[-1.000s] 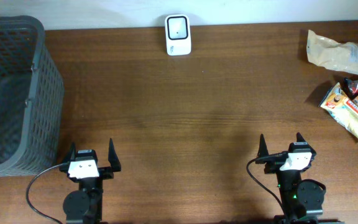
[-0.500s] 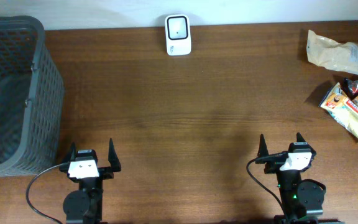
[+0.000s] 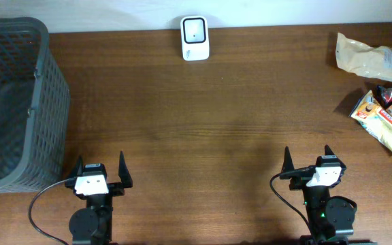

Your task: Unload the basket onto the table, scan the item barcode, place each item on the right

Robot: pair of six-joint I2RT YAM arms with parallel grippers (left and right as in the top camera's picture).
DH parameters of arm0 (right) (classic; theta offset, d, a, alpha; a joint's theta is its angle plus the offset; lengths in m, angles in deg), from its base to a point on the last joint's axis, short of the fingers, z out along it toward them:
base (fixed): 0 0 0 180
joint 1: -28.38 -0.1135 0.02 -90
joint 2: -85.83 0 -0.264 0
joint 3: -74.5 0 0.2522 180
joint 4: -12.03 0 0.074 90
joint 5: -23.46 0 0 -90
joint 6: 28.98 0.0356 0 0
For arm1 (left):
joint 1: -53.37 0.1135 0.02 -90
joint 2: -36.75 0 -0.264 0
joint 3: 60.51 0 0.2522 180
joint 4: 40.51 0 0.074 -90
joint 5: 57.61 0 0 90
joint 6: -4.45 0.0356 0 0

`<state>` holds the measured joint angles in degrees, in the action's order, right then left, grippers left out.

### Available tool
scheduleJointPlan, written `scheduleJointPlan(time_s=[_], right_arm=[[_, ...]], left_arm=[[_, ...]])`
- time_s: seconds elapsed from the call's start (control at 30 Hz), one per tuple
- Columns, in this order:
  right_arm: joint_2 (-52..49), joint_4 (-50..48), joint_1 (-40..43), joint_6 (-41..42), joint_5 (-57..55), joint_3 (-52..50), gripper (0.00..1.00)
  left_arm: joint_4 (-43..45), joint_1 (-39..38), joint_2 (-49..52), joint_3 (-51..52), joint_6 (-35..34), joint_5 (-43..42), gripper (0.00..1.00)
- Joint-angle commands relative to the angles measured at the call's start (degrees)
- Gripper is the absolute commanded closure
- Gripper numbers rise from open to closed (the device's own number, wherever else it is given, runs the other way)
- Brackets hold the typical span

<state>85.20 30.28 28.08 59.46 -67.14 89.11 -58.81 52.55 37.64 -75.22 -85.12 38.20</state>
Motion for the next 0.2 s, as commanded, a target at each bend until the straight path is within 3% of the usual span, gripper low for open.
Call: scheduleJointPlan(time_s=[0.0, 0.17], right_arm=[[0.4, 0.2, 0.4, -0.1, -0.1, -0.5, 0.02], [0.4, 0.2, 0.4, -0.1, -0.1, -0.5, 0.02]], left_arm=[[0.0, 0.3, -0.6, 0.4, 1.1, -1.0, 0.01], [0.0, 0.3, -0.6, 0.4, 1.1, -1.0, 0.01]])
